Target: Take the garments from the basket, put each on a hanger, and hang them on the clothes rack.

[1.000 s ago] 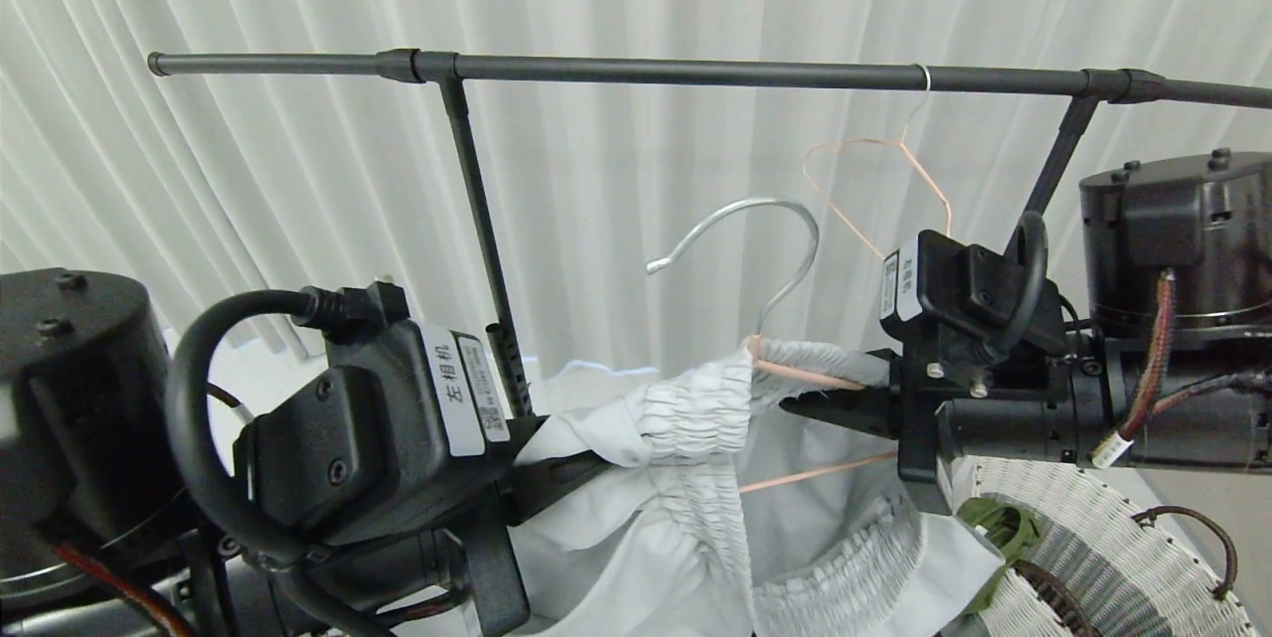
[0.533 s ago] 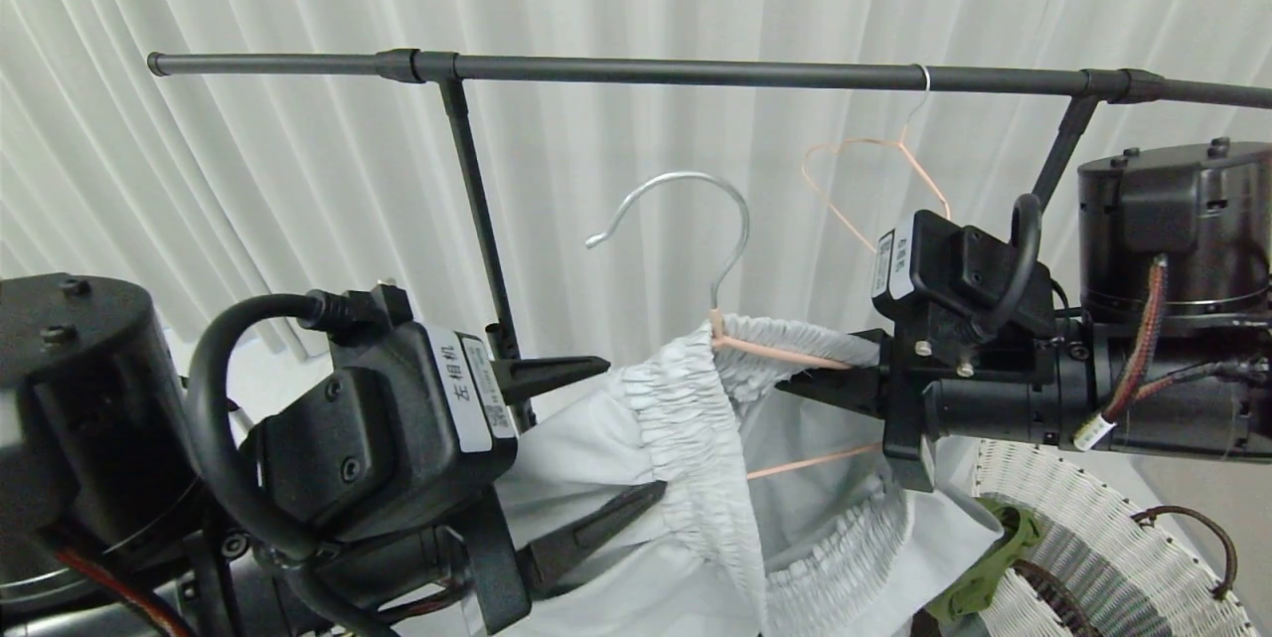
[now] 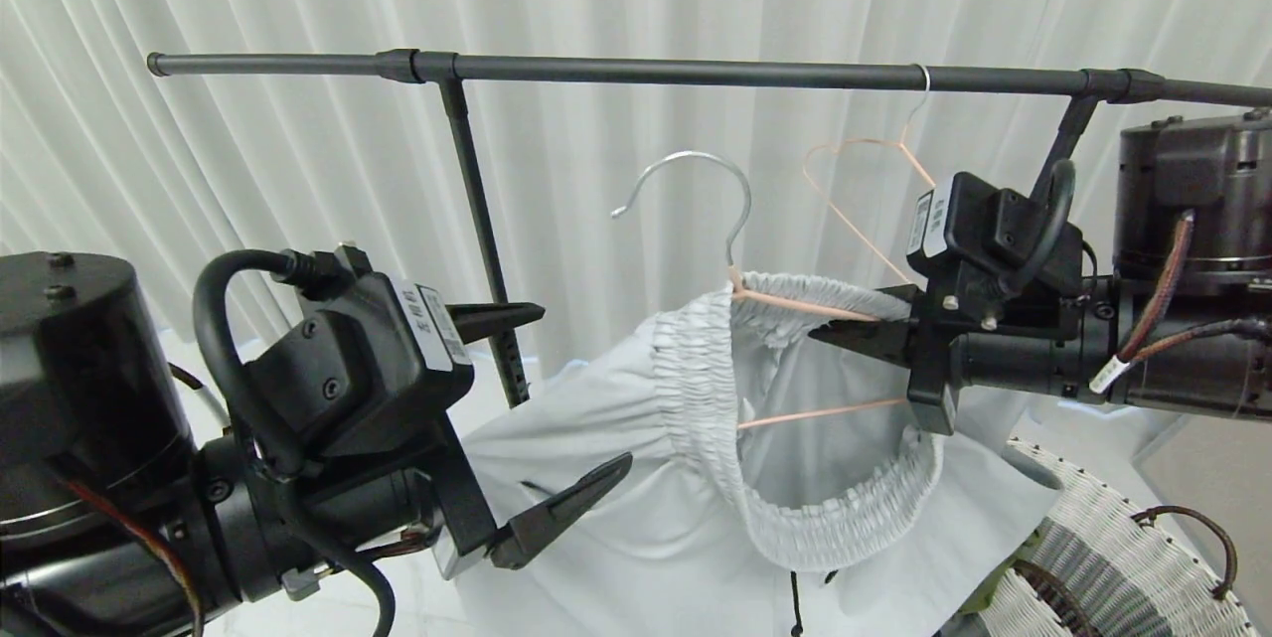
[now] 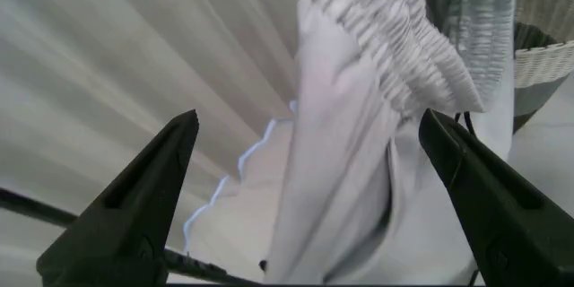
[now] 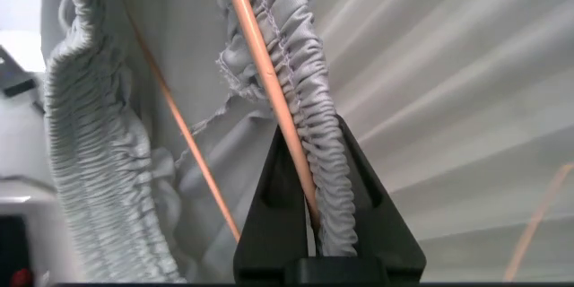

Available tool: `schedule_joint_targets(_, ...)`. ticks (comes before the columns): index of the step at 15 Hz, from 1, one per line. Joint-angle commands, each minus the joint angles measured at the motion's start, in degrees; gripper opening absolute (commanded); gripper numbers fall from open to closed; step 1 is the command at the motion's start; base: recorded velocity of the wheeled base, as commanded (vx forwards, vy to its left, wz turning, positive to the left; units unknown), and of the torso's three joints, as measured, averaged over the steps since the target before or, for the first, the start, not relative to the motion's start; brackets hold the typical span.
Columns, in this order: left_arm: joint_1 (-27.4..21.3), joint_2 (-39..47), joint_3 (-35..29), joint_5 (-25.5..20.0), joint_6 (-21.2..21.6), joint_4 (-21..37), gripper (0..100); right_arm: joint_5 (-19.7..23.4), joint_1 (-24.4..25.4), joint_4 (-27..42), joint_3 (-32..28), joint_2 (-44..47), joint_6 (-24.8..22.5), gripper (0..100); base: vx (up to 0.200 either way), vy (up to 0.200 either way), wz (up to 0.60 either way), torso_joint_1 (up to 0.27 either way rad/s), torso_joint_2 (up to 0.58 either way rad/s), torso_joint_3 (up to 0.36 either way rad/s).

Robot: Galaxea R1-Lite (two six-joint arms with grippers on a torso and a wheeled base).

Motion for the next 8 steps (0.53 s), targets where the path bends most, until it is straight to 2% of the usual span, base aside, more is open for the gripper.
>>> schedule_joint_targets(1,1.6,-0.9,1.0,0.0,0.0,0.0,100,0.1,-2.1,-1.0,-0.4,-0.5,-0.1,0,0.0,0.0,0.0,0.0,0.0,0.0)
schedule_joint_targets(5,12.1,-3.5,10.8,0.1,0.3,0.0,100,0.1,-5.1,-1.9,-0.4,-2.0,0.0,0,0.0,0.0,0.0,0.0,0.0,0.0)
schedule_joint_targets(8,16.5,-3.8,14.4,0.1,-0.1,0.0,100,0.1,-5.1,-2.0,-0.4,-3.2,0.1,0,0.0,0.0,0.0,0.0,0.0,0.0)
